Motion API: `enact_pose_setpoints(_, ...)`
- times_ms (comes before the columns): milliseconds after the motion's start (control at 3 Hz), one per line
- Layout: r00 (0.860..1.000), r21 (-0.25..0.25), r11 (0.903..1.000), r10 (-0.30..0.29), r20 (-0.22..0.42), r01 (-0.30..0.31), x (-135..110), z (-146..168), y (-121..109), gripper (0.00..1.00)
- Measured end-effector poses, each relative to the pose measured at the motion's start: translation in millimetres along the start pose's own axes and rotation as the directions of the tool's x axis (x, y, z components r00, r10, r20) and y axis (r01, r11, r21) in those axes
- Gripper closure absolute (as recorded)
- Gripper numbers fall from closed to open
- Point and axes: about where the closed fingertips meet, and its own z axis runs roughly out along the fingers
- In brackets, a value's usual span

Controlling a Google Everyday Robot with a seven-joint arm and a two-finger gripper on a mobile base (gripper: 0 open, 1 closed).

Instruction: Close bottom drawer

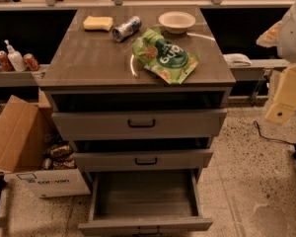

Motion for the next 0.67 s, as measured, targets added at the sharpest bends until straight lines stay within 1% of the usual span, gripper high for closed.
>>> enact_pose_setpoints(333,1.000,0.000,1.0000,0.000,0.000,0.000,0,0,0,0.00)
enact_pose_setpoints(667,0.995,-0.037,0.9965,0.077,0.061,-0.075,3,25,15,0.00)
